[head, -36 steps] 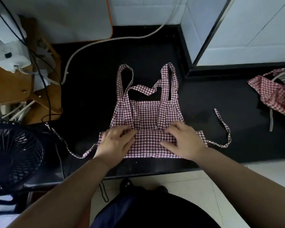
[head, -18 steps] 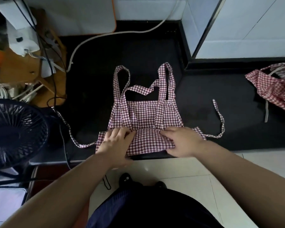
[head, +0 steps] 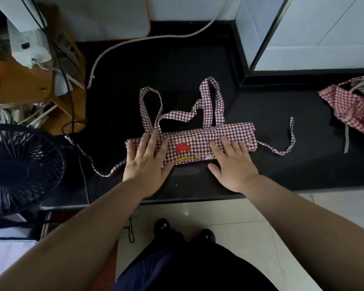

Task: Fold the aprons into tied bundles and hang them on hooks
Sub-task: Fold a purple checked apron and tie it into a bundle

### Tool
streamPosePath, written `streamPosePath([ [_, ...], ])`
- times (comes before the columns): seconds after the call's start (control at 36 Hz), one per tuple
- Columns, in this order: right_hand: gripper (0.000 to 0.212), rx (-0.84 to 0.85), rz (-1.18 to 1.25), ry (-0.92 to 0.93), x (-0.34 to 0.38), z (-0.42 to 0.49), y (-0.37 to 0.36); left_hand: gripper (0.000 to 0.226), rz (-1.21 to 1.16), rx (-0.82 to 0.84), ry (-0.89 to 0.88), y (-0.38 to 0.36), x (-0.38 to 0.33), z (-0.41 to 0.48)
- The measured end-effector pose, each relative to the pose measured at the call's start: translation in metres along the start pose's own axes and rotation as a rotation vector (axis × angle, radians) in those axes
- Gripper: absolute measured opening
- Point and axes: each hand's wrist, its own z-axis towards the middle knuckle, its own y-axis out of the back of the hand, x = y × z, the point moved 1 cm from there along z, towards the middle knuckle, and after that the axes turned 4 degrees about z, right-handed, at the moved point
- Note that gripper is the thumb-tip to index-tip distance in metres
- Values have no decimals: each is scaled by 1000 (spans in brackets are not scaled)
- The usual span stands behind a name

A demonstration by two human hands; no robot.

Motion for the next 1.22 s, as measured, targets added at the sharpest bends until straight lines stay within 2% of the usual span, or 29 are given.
streamPosePath([
  [0.08,66,26,-8,-13,1,4,-4,72,27,-62,-31,-9,-2,-2],
  [0.17,62,-28,10,-4,4,10,3,70,70,-131,-176,-13,-6,4],
  [0.22,59,-58,20,49,8,16,9,68,76,-14,-228,-15,-7,10],
  [0.28,57,-9,22,75,14,23,10,65,82,88,-231,-15,-5,17],
  [0.44,49,0,193,-18,19,42,27,57,-27,115,-195,-5,8,34],
  [0.58,42,-20,332,-26,26,31,24,59,-153,3,104,-4,19,22],
  [0.64,37,-40,392,-37,29,24,17,60,-286,-111,236,-6,15,9],
  [0.72,31,-85,435,-63,32,15,9,76,-666,-274,643,-8,5,-6],
  [0.78,30,-77,450,-70,32,12,6,85,-983,-238,953,-7,0,-8],
  [0.81,29,-64,461,-72,32,10,4,87,-1114,-206,1050,-4,-1,-7],
  [0.92,31,7,528,-105,32,6,1,94,-1507,-214,1253,8,-4,2],
  [0.97,29,22,543,-105,30,5,0,94,-1706,-223,1298,4,-4,5],
  [1.03,28,33,552,-99,29,4,1,78,-1794,-199,1218,2,-4,6],
  [1.08,28,44,554,-93,28,4,0,51,-1666,-191,1025,2,-4,4],
  [1.14,29,45,553,-88,28,4,1,32,-1356,-287,748,6,-4,1],
  [1.17,29,43,548,-86,27,5,1,29,-1147,-356,592,9,-6,0],
  [1.22,30,30,527,-72,28,4,1,42,-757,-478,280,4,-11,-1],
])
